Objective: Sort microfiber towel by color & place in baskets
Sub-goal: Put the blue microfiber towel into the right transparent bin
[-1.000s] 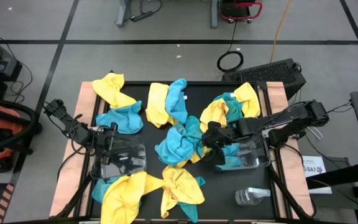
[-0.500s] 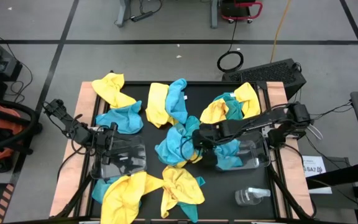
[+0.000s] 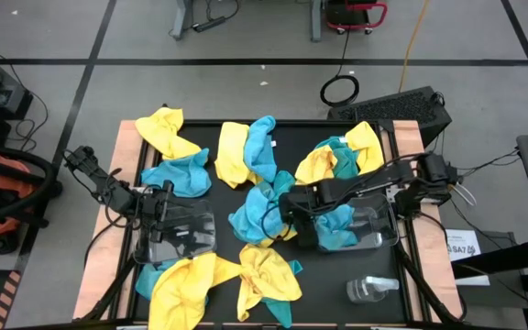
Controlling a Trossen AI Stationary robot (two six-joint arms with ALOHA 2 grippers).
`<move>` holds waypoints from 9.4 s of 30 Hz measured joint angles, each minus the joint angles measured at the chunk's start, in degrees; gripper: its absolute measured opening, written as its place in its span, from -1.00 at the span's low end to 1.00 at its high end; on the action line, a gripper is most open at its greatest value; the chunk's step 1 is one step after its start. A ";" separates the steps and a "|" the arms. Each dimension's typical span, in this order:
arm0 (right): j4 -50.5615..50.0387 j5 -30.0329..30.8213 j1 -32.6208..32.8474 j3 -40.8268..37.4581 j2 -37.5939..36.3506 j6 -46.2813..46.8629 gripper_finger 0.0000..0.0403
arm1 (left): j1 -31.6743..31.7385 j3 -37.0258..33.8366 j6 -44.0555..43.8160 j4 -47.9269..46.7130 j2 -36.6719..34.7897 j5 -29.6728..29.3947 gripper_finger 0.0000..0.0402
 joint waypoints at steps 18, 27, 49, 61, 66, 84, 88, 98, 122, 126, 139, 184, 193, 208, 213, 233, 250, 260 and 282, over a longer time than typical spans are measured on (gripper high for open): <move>-16.64 13.53 4.28 15.48 -0.93 -6.96 -1.00 | 0.00 0.01 0.00 -0.02 0.00 0.00 0.12; -23.01 26.11 4.85 19.95 -10.81 -4.60 -1.00 | 0.00 -0.01 0.00 -0.02 0.00 0.00 0.12; -20.14 29.99 4.85 20.22 -42.32 -5.85 -1.00 | 0.00 0.01 0.02 -0.02 0.00 0.00 0.12; -16.00 16.79 4.85 20.22 -56.20 -9.88 -1.00 | 0.00 0.01 0.02 -0.02 0.00 -0.02 0.12; -16.22 12.65 4.85 20.22 -59.59 -8.10 -1.00 | 0.00 0.00 0.01 -0.02 0.00 0.00 0.12; -32.86 10.43 4.85 20.06 -59.72 6.18 -1.00 | 0.00 0.01 0.00 -0.02 0.01 0.00 0.12; -37.17 8.68 4.84 18.55 -59.55 11.61 -1.00 | 0.00 0.01 0.00 -0.03 0.00 -0.01 0.12; -38.37 1.65 4.84 14.05 -59.64 17.74 -1.00 | 0.01 0.00 0.00 -0.02 0.01 0.00 0.12; -21.90 -11.30 4.84 -27.47 -59.44 22.31 -1.00 | 0.00 -0.01 0.02 -0.03 0.02 0.00 0.12; -16.90 -12.11 4.85 -33.39 -59.18 23.73 -1.00 | 0.00 -0.01 0.00 -0.04 0.01 -0.02 0.12; -9.34 -12.19 4.90 -42.30 -55.06 30.13 -1.00 | 0.00 0.01 0.00 -0.04 0.01 -0.01 0.12; -5.56 -1.79 6.75 -17.07 -48.89 18.53 -0.14 | 0.00 0.01 0.00 -0.02 0.01 0.00 0.12; 6.20 0.46 6.69 -17.07 -43.73 11.14 -0.14 | 0.01 0.00 0.01 -0.02 0.02 -0.01 0.12; 9.99 0.31 6.54 -7.63 -23.75 6.81 -0.14 | 0.00 0.01 0.02 -0.02 0.00 -0.02 0.12; 4.75 0.44 5.73 -1.65 -16.29 4.31 -0.14 | 0.00 0.01 0.00 -0.02 0.01 -0.02 0.12; -11.38 3.04 0.22 9.18 5.39 3.59 -0.14 | 0.00 0.01 0.00 -0.06 0.01 -0.01 0.12; -2.96 3.06 2.45 11.32 3.95 -4.84 -0.14 | 0.01 0.00 0.01 0.00 0.02 0.00 0.12; 6.52 -0.64 2.95 11.32 7.15 -5.78 0.23 | 0.00 -0.01 0.01 -0.02 0.02 0.00 0.12; 15.25 3.50 1.17 11.32 14.66 -6.05 -0.21 | 0.00 0.01 0.00 -0.04 0.02 0.00 0.12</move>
